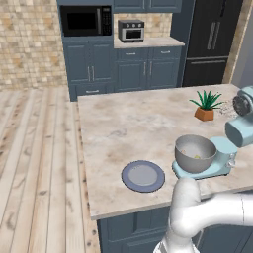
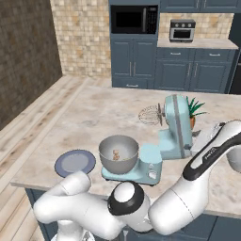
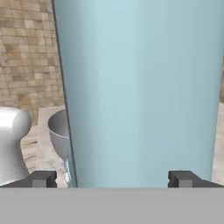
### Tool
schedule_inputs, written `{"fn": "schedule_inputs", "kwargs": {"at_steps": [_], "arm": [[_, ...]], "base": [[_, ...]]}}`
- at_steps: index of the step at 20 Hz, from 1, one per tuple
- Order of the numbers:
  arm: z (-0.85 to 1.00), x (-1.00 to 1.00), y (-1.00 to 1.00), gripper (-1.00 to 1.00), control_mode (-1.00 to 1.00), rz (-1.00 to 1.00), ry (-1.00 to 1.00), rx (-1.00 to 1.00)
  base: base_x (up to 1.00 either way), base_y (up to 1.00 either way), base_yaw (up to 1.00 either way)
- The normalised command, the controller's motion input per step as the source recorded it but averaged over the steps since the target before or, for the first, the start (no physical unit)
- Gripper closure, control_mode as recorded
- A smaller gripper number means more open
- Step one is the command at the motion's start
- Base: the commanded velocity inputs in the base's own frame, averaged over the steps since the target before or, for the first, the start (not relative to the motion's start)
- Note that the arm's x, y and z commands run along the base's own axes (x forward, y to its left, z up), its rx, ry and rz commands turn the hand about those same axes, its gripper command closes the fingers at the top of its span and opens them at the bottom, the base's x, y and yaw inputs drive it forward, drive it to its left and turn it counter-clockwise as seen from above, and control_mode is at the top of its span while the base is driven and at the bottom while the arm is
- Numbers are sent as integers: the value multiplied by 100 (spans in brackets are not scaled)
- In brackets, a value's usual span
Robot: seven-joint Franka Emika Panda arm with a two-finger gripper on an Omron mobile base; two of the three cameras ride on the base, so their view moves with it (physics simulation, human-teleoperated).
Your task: Add butter and sugar cubes to the stand mixer bowl and then turn on the stand mixer to begin making frosting.
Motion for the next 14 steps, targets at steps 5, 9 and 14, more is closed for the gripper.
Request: {"fn": "schedule_inputs", "kwargs": {"at_steps": [5, 9, 14], "arm": [[4, -28, 100, -100, -100, 10, 2, -31], [-26, -29, 100, -100, -100, 0, 1, -40], [-42, -19, 98, -100, -100, 0, 5, -40]], "base": [[0, 0, 0], [0, 0, 0], [0, 0, 0]]}}
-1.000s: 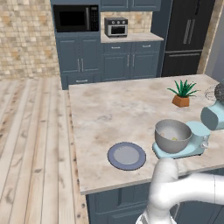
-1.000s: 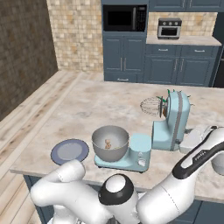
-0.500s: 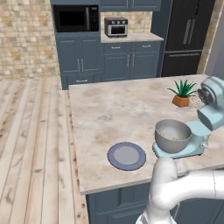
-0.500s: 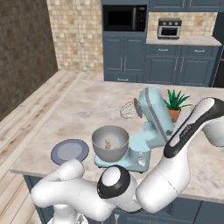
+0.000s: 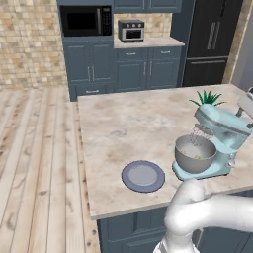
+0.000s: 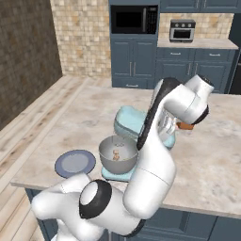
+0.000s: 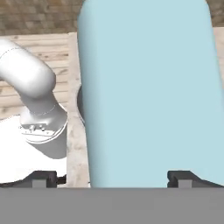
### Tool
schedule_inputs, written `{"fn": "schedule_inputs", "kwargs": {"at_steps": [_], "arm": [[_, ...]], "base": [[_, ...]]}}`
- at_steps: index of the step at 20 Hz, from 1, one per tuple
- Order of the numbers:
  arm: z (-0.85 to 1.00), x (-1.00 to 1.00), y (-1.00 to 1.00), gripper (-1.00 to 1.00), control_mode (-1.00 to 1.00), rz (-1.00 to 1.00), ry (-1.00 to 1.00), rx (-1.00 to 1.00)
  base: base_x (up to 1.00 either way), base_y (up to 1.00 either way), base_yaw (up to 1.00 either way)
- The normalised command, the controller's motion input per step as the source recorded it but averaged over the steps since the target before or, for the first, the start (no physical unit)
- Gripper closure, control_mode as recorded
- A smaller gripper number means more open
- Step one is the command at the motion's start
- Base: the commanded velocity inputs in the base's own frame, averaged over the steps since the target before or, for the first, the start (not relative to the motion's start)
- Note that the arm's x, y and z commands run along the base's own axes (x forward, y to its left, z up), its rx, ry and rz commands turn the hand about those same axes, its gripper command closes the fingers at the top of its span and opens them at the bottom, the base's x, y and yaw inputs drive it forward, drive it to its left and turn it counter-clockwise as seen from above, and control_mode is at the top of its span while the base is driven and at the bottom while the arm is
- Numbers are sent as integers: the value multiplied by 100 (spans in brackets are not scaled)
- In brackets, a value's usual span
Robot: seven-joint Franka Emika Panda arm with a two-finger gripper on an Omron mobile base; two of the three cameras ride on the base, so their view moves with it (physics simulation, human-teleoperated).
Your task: Add butter and sugar cubes to the stand mixer bowl and then turn on the stand mixer to begin making frosting.
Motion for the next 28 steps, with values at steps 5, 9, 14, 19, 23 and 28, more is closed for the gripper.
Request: {"fn": "schedule_inputs", "kwargs": {"at_steps": [5, 9, 14, 19, 23, 28], "arm": [[-55, -5, 69, -100, -100, -1, 12, -32], [4, -41, 22, -100, -100, -3, 4, -15], [53, -94, 0, -100, -100, -2, -12, -5], [3, -99, 0, -100, -100, -4, -17, 2], [-41, -45, 12, -100, -100, 0, -8, 6], [-66, -30, 2, -100, -100, -7, -9, 8]], "base": [[0, 0, 0], [0, 0, 0], [0, 0, 0], [0, 0, 0], [0, 0, 0], [0, 0, 0]]}}
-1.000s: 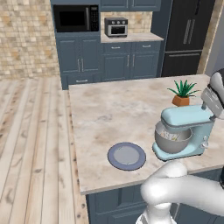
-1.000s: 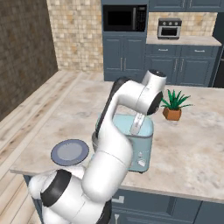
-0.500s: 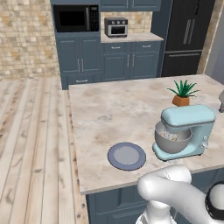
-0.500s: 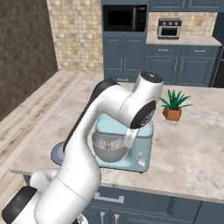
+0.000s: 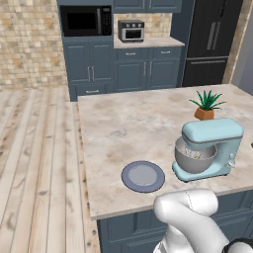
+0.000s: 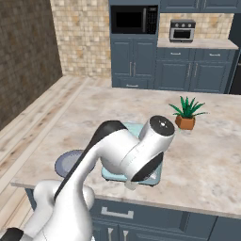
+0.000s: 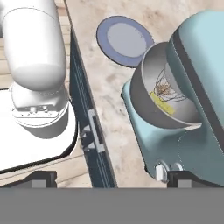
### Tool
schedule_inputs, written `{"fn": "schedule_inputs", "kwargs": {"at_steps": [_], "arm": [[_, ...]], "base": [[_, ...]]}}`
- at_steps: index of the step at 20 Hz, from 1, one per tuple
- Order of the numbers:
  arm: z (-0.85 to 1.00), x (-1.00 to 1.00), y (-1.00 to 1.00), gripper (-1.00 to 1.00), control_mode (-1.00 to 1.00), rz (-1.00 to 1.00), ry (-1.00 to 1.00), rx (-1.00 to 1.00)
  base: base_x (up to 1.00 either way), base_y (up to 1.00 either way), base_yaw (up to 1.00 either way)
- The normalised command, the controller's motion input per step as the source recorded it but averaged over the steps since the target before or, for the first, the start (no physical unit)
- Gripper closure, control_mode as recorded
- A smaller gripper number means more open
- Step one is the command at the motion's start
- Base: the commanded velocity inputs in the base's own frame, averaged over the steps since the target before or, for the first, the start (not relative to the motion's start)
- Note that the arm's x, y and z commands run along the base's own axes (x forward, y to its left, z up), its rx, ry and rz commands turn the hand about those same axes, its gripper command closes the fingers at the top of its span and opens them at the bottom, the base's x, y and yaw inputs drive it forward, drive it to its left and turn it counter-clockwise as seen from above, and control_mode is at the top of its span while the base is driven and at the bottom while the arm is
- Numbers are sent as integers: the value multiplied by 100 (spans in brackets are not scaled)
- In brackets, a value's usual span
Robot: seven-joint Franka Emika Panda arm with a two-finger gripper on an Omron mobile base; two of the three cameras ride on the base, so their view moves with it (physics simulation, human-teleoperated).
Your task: Add butter and sugar cubes to the stand mixer bowl and then turn on the stand mixer to begin making frosting.
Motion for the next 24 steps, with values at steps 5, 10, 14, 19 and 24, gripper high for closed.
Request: {"fn": "schedule_inputs", "kwargs": {"at_steps": [5, 10, 14, 19, 24], "arm": [[-49, -43, 0, -100, -100, -11, -21, 16], [-44, -14, 6, -100, -100, -11, -27, 21], [-7, 34, 2, -100, -100, -11, -22, 14], [-5, 43, 0, -100, -100, -14, -16, 2], [-28, 30, -3, -100, -100, -5, -1, 0]], "base": [[0, 0, 0], [0, 0, 0], [0, 0, 0], [0, 0, 0], [0, 0, 0]]}}
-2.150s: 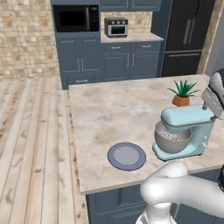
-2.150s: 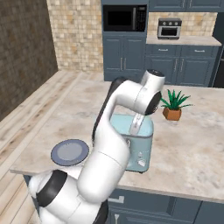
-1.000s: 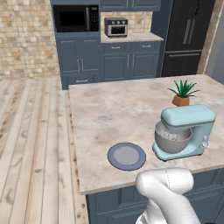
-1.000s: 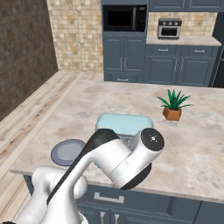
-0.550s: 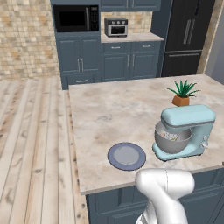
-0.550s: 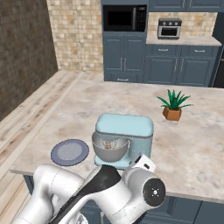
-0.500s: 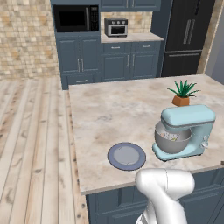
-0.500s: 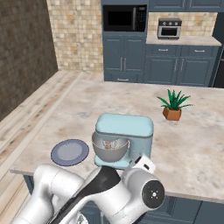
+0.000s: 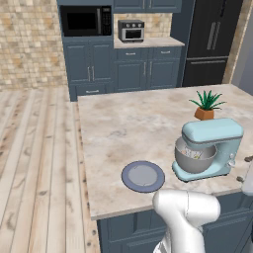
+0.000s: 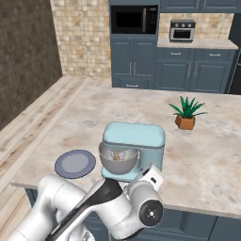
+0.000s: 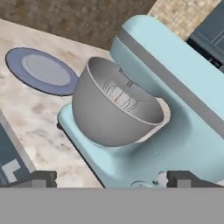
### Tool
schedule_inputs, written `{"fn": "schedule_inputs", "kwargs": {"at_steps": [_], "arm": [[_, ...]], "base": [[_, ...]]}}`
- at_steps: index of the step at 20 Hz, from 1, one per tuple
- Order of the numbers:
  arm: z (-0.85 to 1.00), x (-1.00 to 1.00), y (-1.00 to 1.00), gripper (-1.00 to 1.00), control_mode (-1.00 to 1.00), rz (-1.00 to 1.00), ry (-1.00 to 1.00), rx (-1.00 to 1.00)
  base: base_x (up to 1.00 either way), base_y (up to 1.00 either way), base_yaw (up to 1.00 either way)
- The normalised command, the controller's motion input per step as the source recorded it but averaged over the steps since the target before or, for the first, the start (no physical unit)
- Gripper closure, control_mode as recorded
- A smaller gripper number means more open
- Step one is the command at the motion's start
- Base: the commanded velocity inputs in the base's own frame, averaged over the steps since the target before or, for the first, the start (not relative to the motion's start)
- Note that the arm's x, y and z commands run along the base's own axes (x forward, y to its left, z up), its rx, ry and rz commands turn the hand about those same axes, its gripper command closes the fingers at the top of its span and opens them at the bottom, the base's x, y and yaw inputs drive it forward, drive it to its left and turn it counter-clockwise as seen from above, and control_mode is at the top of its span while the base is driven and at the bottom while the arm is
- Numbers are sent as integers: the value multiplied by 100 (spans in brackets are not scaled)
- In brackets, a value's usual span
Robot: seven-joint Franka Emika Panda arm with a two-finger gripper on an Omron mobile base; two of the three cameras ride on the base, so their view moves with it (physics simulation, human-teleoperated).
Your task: Add butter and sugar cubes to the stand mixer bowl and then turn on the stand mixer to begin making frosting.
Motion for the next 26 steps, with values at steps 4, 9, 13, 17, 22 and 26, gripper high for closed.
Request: {"fn": "schedule_inputs", "kwargs": {"at_steps": [4, 9, 13, 17, 22, 26], "arm": [[-53, 37, -10, -100, -100, -1, 0, 1], [-39, 0, -47, -100, -100, -9, -14, 0], [-13, 6, -28, -100, -100, -13, -21, 0], [0, 27, 0, -100, -100, -5, -14, 0], [0, 10, 1, -100, -100, 0, -9, 0], [0, 7, 0, -100, -100, 0, -2, -1]], "base": [[0, 0, 0], [0, 0, 0], [0, 0, 0], [0, 0, 0], [0, 0, 0], [0, 0, 0]]}}
